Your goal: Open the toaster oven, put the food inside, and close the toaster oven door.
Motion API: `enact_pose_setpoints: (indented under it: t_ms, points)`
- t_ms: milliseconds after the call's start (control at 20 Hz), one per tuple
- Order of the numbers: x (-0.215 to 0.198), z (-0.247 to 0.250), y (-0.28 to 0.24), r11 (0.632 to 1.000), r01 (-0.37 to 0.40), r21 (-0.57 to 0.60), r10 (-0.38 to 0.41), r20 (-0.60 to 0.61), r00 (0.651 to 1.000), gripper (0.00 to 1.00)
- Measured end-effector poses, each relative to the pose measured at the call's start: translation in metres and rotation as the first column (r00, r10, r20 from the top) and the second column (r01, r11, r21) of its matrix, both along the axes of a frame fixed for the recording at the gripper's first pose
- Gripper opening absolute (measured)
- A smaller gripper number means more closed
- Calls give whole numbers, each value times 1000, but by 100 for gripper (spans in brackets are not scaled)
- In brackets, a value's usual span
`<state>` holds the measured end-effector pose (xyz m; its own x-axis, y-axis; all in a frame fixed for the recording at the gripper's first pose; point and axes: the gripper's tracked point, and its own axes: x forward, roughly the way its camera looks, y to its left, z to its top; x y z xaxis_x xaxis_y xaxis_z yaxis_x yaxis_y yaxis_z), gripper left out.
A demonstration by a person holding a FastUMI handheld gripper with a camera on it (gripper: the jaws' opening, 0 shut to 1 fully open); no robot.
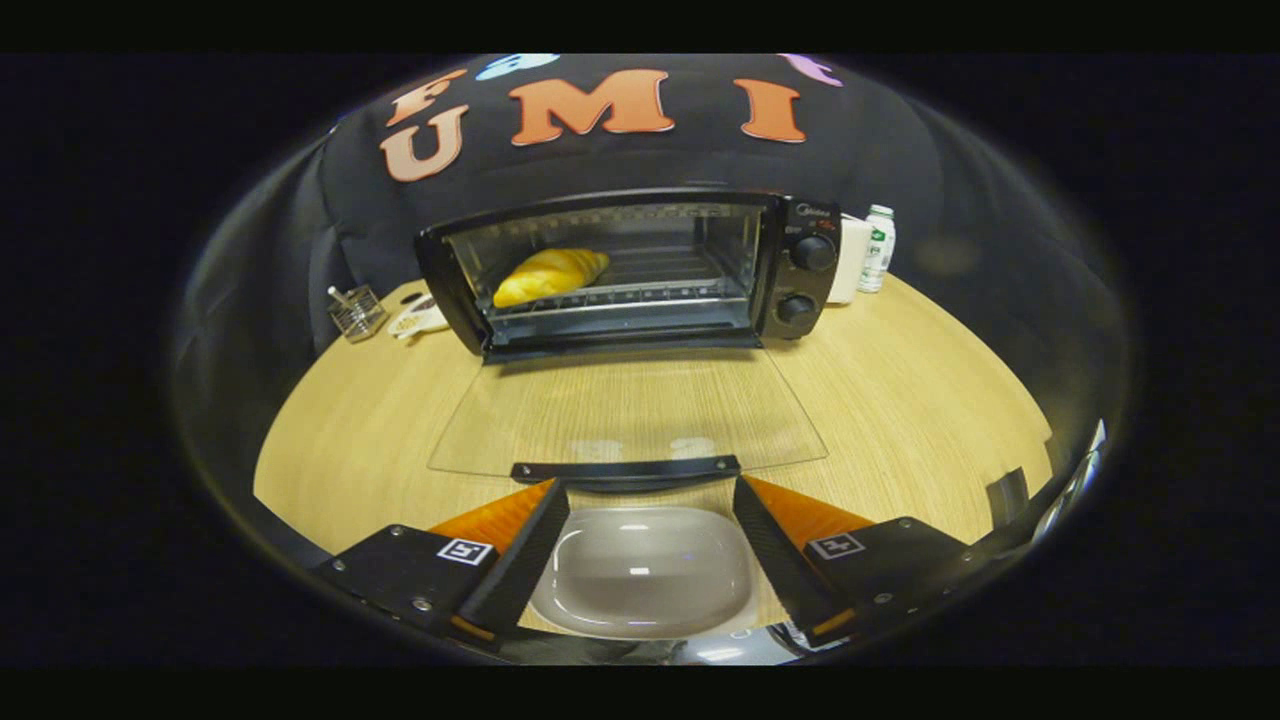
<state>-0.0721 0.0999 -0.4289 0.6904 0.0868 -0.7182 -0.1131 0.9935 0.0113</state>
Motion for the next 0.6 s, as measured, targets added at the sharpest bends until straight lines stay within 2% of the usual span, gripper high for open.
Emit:
enact_pose_setpoints:
  t_ms: [350, 600]
  points:
    - [5, -24, 9, 999, -25, -26, 24, -50, 998, 99]
    - [13, -26, 14, 1000, -11, -26, 10, -37, 999, 99]
